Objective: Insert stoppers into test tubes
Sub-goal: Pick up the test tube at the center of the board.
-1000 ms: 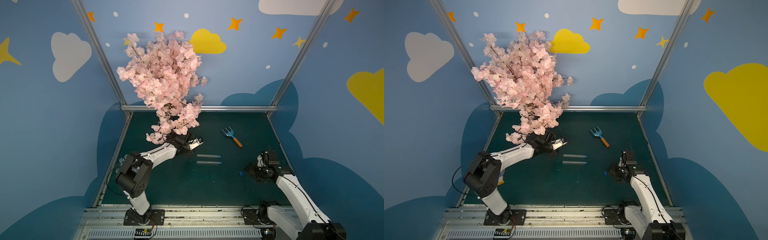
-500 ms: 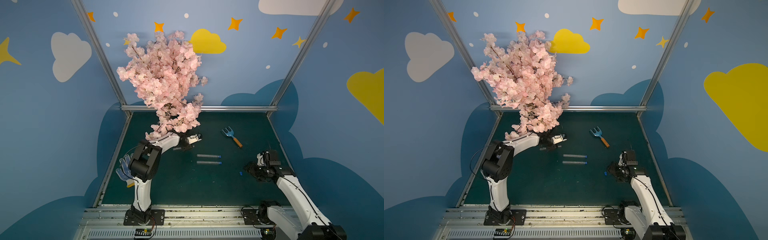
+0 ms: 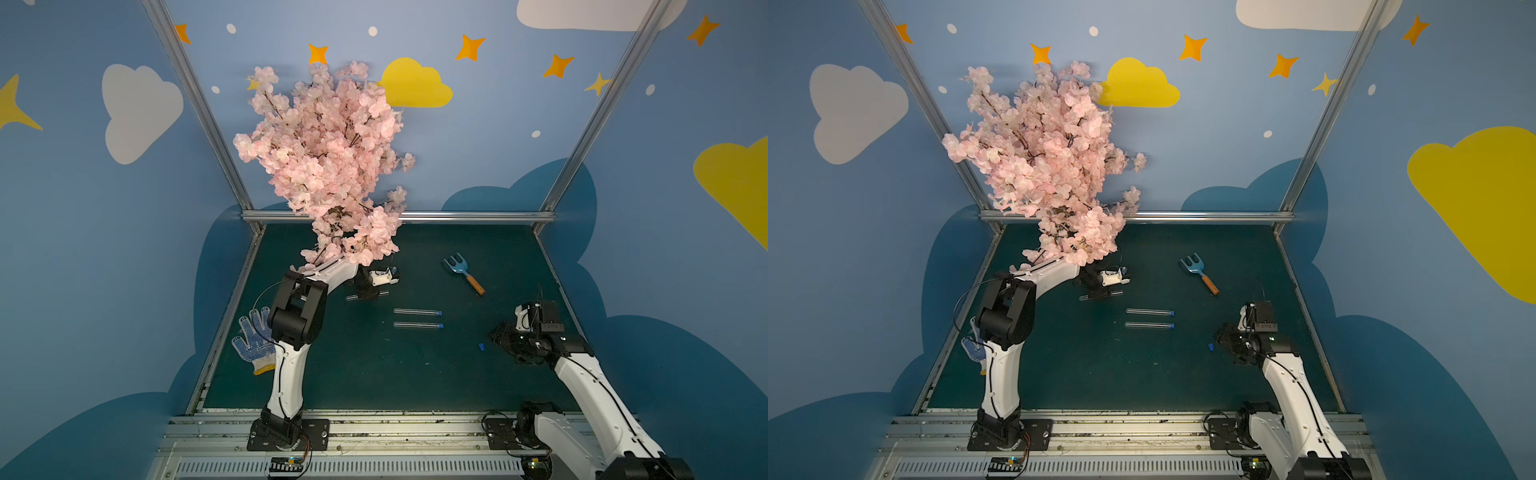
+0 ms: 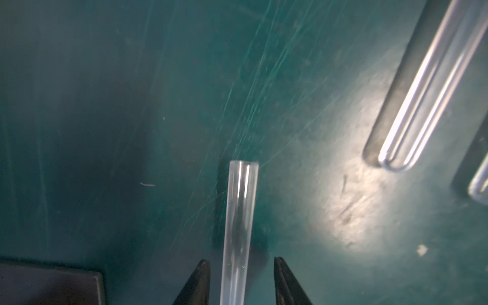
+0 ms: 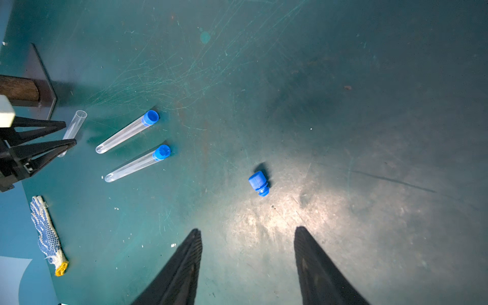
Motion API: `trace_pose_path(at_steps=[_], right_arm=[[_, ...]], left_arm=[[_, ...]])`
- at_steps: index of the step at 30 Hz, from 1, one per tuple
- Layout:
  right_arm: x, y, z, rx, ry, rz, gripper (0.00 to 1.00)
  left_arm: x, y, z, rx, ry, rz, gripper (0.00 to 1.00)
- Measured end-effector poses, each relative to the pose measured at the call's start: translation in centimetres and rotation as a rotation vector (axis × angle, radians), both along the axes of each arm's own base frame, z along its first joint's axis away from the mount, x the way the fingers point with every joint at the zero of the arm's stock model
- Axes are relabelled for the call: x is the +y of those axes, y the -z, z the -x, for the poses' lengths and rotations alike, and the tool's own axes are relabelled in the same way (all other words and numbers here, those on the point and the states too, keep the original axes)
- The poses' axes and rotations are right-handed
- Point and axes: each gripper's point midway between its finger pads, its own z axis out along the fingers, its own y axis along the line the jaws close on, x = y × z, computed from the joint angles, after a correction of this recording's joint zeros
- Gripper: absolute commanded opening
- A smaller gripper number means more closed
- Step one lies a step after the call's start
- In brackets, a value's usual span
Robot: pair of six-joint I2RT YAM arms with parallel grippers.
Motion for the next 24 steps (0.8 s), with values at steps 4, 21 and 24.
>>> trace_pose_path(at_steps=[4, 21, 24], right_arm=[[0.0, -0.1, 0.0, -0.003, 0.000, -0.001, 0.58], [0.2, -1.1, -0.1, -0.043, 0.000, -0.023, 0.57], [0.2, -1.1, -0.1, -0.044, 0.000, -0.024, 0.57]], left_arm=[[0.7, 0.6, -0.1, 0.022, -0.003, -0.011, 0.32], [1.1, 0.8, 0.0, 0.031, 0.026, -0.038, 0.08], [1.1, 0.8, 0.0, 0.027, 0.030, -0.040, 0.07]])
